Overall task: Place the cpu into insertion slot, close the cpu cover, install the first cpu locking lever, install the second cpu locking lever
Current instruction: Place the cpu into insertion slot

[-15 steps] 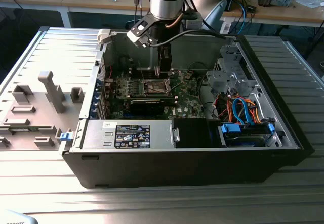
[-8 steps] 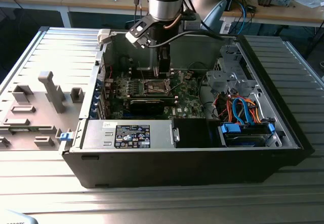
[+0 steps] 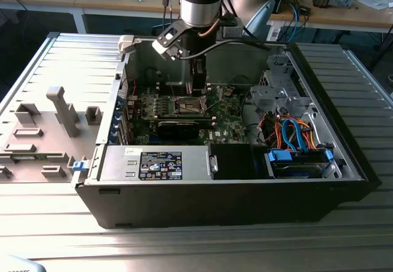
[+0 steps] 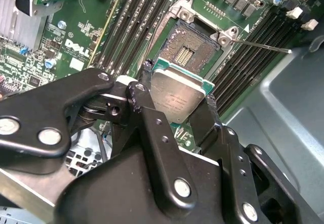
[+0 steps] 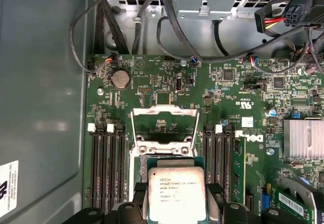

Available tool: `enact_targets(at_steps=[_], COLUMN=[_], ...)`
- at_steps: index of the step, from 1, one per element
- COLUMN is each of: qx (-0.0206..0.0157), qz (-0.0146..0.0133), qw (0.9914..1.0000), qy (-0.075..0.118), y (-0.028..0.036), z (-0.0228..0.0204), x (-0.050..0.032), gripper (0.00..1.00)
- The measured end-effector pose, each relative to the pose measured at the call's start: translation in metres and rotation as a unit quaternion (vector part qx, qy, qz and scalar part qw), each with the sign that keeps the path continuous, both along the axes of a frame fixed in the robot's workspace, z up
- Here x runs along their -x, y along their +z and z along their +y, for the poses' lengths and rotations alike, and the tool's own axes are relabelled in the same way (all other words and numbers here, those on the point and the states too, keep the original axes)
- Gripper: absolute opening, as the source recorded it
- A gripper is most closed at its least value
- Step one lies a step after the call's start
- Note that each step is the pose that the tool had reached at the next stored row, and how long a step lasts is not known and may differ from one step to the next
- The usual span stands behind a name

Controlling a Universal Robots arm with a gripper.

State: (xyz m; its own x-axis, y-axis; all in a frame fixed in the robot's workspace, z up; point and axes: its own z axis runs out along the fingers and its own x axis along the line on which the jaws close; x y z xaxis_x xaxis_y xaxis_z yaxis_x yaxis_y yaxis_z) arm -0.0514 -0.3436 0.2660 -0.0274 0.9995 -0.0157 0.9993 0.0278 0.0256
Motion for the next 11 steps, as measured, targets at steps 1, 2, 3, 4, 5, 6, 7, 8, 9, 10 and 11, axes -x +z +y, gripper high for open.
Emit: enact_targets(at_steps=[1,2,3,4,5,6,7,8,9,10,11], qx=[0.0000,0.0000,0.0001,0.0001,0.0001,0.0000,0.0000,0.0001,0.0000,0.0000,0.0000], qz=[0.0000,0.0000,0.0000,0.0001,0.0001,0.0000,0.0000,0.0000,0.0000,0.0000,0.0000], qw=[1.00000,1.00000,1.00000,1.00000,1.00000,1.00000,1.00000,1.00000,1.00000,1.00000,1.00000], qy=[0.000,0.000,0.000,0.000,0.000,0.000,0.000,0.000,0.000,0.000,0.000], y=[-0.0004,-0.0008,-0.0010,-0.0012,-0.0013,-0.0015,-0.0016,-0.0017,-0.0019,-0.0022,-0.0023], z=[0.0000,0.0000,0.0000,0.0000,0.0000,0.0000,0.0000,0.0000,0.0000,0.0001,0.0001], x=[0.0000,0.0000,0.0000,0.0000,0.0000,0.0000,0.0000,0.0000,0.0000,0.0000,0.0001], gripper=[0.55,0.55,0.55,0.55,0.55,0.55,0.55,0.55,0.55,0.55,0.55])
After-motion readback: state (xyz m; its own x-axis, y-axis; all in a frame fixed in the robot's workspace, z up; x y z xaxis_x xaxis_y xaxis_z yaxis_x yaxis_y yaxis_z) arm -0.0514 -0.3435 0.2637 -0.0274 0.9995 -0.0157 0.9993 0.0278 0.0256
